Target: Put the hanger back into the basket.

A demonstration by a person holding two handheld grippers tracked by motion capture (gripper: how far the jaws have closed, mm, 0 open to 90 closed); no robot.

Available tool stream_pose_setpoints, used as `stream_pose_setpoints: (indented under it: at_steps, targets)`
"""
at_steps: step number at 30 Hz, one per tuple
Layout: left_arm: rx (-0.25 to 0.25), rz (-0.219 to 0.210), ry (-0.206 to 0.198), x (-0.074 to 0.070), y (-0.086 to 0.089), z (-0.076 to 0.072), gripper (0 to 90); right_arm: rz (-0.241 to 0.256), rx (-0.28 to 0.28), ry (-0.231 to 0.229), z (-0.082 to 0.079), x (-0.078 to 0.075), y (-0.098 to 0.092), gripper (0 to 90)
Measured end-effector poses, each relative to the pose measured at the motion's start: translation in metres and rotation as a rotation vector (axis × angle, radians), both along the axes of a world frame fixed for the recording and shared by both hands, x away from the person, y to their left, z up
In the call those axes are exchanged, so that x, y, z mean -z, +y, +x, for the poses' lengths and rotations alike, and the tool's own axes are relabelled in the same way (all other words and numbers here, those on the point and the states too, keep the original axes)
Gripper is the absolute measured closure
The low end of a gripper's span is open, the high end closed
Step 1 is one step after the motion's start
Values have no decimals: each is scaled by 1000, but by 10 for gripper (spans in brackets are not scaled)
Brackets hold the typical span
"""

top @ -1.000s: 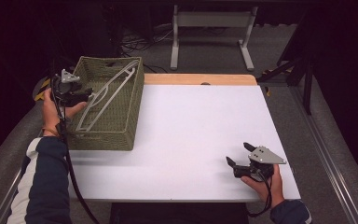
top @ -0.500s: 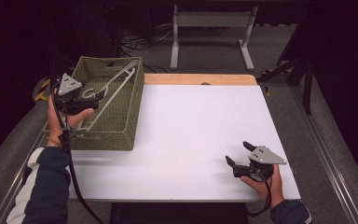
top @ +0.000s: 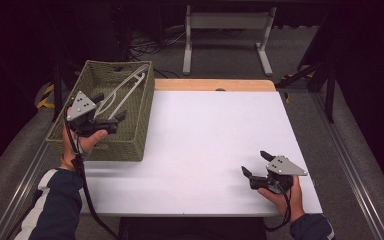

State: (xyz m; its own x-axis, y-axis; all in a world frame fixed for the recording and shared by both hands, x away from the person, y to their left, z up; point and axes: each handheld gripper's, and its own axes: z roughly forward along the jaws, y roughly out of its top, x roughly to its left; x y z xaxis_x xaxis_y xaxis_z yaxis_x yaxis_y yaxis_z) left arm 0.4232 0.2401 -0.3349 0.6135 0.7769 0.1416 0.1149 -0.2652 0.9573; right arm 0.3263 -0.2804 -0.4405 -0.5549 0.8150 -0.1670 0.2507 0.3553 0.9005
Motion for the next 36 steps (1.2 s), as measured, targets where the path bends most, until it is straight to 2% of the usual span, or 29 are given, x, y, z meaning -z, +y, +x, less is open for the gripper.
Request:
stream_pose_setpoints:
  at_steps: [5,6,11,16,20,22,25,28,31,36]
  targets:
    - [29,-7,-26,1,-9,-9,75,0,-2,-1,0,0,1,171]
    - [50,-15,-33,4,-15,-13,75,1,-2,-1,0,0,1,171]
    - [83,-19,-49,9,-25,-20,73,6,2,-4,0,-1,0,171]
    - [126,-8,-76,15,-35,-29,65,9,3,-5,0,-1,0,171]
    - [158,-30,-89,20,-39,-37,61,10,6,-3,0,0,0,171]
    - [170,-24,-99,23,-42,-42,51,11,9,-1,1,0,-1,171]
    - [174,9,-102,27,-46,-46,43,15,6,-3,0,-1,-1,171]
    - [182,-12,-88,33,-45,-50,42,11,0,-3,-1,-1,0,171]
    - [180,1,-112,35,-46,-57,42,1,-6,-7,-2,0,2,171]
    - [183,-5,-118,39,-47,-64,47,-15,-16,-19,-5,0,7,170]
